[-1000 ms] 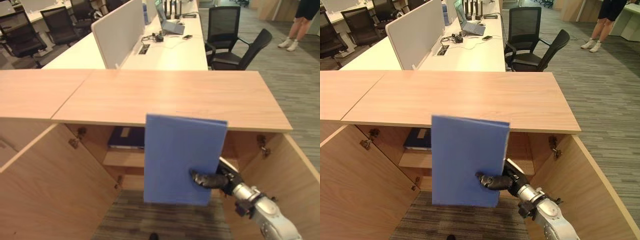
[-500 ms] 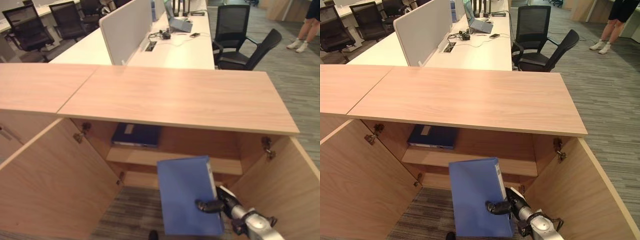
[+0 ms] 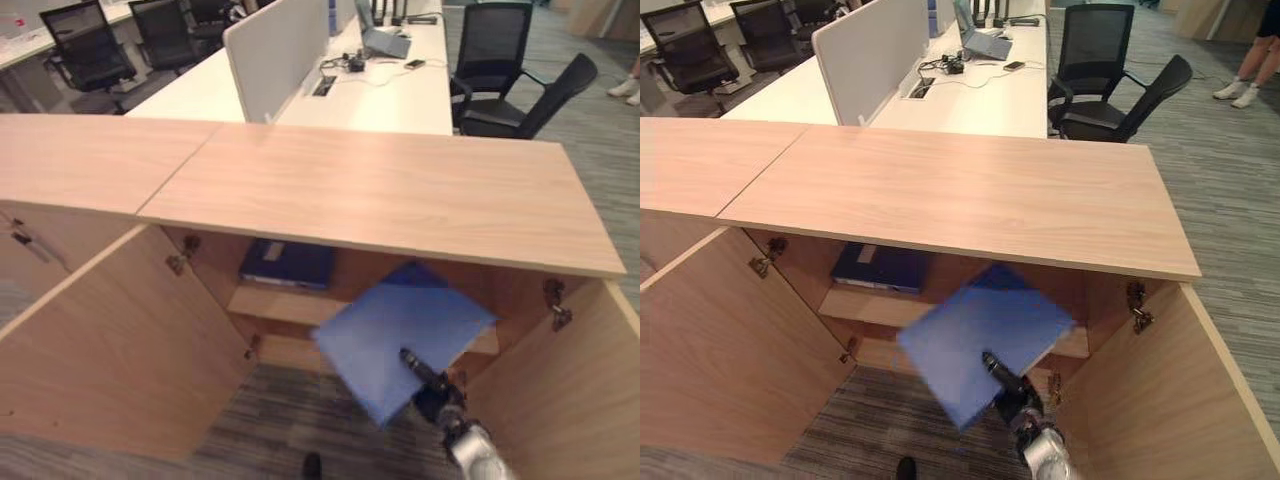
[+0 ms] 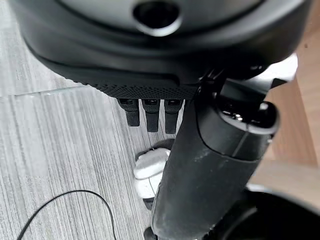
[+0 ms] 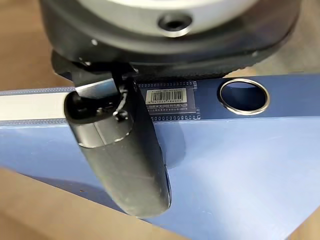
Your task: Put the empty folder in the office cabinet
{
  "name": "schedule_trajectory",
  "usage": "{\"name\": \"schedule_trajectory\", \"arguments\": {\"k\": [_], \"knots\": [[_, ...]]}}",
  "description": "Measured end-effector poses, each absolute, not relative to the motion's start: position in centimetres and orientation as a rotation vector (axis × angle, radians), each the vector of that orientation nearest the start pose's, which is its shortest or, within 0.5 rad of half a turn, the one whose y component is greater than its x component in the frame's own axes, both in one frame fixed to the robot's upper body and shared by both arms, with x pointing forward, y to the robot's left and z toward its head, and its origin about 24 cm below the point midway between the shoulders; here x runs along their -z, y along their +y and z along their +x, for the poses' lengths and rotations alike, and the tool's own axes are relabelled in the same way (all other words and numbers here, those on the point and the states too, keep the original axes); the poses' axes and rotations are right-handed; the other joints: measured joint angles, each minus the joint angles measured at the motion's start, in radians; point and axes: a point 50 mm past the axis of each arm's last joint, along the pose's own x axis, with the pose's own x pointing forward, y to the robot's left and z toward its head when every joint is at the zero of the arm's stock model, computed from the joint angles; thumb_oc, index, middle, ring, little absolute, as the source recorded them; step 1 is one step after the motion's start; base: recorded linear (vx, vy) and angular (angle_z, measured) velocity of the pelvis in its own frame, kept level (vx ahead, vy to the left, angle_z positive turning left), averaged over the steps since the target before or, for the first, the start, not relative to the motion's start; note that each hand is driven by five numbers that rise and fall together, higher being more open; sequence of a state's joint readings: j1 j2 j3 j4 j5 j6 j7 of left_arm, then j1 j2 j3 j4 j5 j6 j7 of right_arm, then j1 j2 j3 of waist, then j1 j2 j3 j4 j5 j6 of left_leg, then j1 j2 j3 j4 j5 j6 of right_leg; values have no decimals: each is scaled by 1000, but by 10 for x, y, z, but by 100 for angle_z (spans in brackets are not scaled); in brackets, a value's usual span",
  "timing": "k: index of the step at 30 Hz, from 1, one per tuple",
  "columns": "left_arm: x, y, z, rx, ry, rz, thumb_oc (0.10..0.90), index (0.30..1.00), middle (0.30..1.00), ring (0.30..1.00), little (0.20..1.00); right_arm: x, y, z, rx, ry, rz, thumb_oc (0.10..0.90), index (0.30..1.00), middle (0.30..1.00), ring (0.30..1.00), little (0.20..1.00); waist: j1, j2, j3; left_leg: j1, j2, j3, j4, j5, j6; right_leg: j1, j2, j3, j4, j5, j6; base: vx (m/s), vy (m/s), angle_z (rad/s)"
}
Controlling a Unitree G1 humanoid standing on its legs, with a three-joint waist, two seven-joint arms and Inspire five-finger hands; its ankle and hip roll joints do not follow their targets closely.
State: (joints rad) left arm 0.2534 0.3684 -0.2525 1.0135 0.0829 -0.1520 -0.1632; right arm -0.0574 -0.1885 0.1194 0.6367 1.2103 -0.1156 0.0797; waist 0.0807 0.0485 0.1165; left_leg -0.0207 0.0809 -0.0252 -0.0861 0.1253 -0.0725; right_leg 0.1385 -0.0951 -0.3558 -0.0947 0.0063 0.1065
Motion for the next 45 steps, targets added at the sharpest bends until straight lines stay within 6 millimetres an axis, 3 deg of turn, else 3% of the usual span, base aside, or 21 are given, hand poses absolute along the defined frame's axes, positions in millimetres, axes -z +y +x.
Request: {"name": "schedule_trajectory", "arguments": {"k": [4, 7, 12, 16, 17, 22, 23, 26, 27, 28, 32, 33, 38, 41, 42, 45], "knots": [[152, 250, 37, 286, 1188, 405, 800, 900, 900, 900, 900, 59, -197, 244, 332, 289, 1018, 400, 300, 300, 300, 300, 8, 1, 2, -5, -3, -8, 0, 4, 0, 1, 0, -8, 0, 3, -6, 13, -10, 7], [152, 243, 41, 325, 1167, 413, 800, 900, 900, 900, 900, 44, -203, 269, 389, 210, 1081, 400, 300, 300, 300, 300, 15, 5, 4, -6, -3, -12, 1, 5, -1, 1, 0, -12, 0, 3, -6, -5, -10, 3], [150, 235, 60, 357, 1107, 411, 800, 900, 900, 900, 900, 10, -229, 305, 536, 33, 1173, 400, 300, 300, 300, 300, 40, 33, 30, -32, -3, -36, 1, 16, -4, -12, 4, -33, 0, -1, 0, -56, -1, 13], [148, 228, 75, 369, 1060, 392, 800, 900, 900, 900, 900, -41, -267, 340, 622, -122, 1214, 400, 300, 300, 300, 300, 65, 85, 65, -101, 0, -55, 5, 47, -3, -71, 11, -51, 0, 16, -10, -122, 5, 14], [146, 223, 86, 378, 1024, 382, 800, 900, 900, 900, 900, -64, -278, 351, 639, -182, 1221, 400, 300, 300, 300, 300, 70, 112, 90, -125, 0, -66, 5, 60, -4, -90, 13, -61, 1, 26, -13, -127, 8, 21], [143, 211, 105, 439, 966, 419, 800, 900, 900, 900, 900, -132, -307, 375, 662, -311, 1227, 400, 300, 300, 300, 300, 108, 152, 155, -214, 6, -69, 6, 91, -10, -190, 13, -61, 31, 37, -17, -120, 2, 1], [142, 210, 108, 439, 956, 414, 800, 900, 900, 900, 900, -139, -309, 376, 665, -329, 1233, 400, 300, 300, 300, 300, 111, 153, 167, -228, 6, -69, 6, 94, -10, -206, 13, -61, 40, 35, -18, -109, 2, -4], [137, 209, 123, 460, 906, 440, 800, 900, 900, 900, 900, -173, -322, 381, 702, -346, 1260, 400, 300, 300, 300, 300, 136, 152, 182, -369, -7, -63, 83, 87, -23, -412, -41, -39, 259, -50, -24, -31, -2, -6], [136, 209, 126, 461, 897, 444, 800, 900, 900, 900, 900, -177, -326, 380, 710, -357, 1256, 400, 300, 300, 300, 300, 143, 153, 188, -382, -12, -62, 88, 86, -21, -437, -52, -37, 293, -60, -30, -11, -10, 13], [130, 217, 139, 430, 865, 461, 800, 900, 900, 900, 900, -191, -336, 377, 718, -395, 1252, 400, 300, 300, 300, 300, 151, 150, 226, -429, -46, -57, 133, 65, 7, -533, -114, -20, 460, -134, -28, 6, -36, 18], [123, 229, 146, 385, 840, 448, 800, 900, 900, 900, 900, -196, -339, 377, 734, -378, 1258, 400, 300, 300, 300, 300, 148, 141, 234, -523, -88, -64, 246, -2, 13, -630, -177, -4, 609, -220, -19, 85, -58, 25], [119, 232, 152, 351, 820, 435, 800, 900, 900, 900, 900, -204, -346, 374, 744, -387, 1254, 400, 300, 300, 300, 300, 150, 141, 234, -584, -103, -70, 322, -14, 24, -679, -199, 3, 679, -242, -32, 15, -32, 39], [109, 225, 168, 355, 742, 403, 800, 900, 900, 900, 900, -252, -358, 370, 718, -469, 1216, 400, 300, 300, 300, 300, 158, 143, 235, -732, -131, -81, 483, -69, 27, -810, -231, 45, 830, -305, -43, 36, -31, 19], [104, 221, 174, 352, 710, 378, 800, 900, 900, 900, 900, -266, -365, 364, 726, -509, 1221, 400, 300, 300, 300, 300, 154, 143, 235, -755, -141, -79, 511, -76, 30, -840, -250, 58, 876, -329, -40, 11, -10, 10], [101, 223, 176, 355, 695, 386, 800, 900, 900, 900, 900, -283, -371, 358, 745, -535, 1205, 400, 300, 300, 300, 300, 160, 145, 234, -782, -151, -76, 517, -82, 24, -884, -257, 80, 907, -339, -39, 0, 0, 0], [98, 225, 176, 367, 690, 400, 800, 900, 900, 900, 900, -311, -369, 356, 703, -597, 1171, 400, 300, 300, 300, 300, 162, 170, 233, -855, -157, -70, 523, -66, 14, -989, -271, 107, 972, -347, -51, 8, -24, 5]]}}
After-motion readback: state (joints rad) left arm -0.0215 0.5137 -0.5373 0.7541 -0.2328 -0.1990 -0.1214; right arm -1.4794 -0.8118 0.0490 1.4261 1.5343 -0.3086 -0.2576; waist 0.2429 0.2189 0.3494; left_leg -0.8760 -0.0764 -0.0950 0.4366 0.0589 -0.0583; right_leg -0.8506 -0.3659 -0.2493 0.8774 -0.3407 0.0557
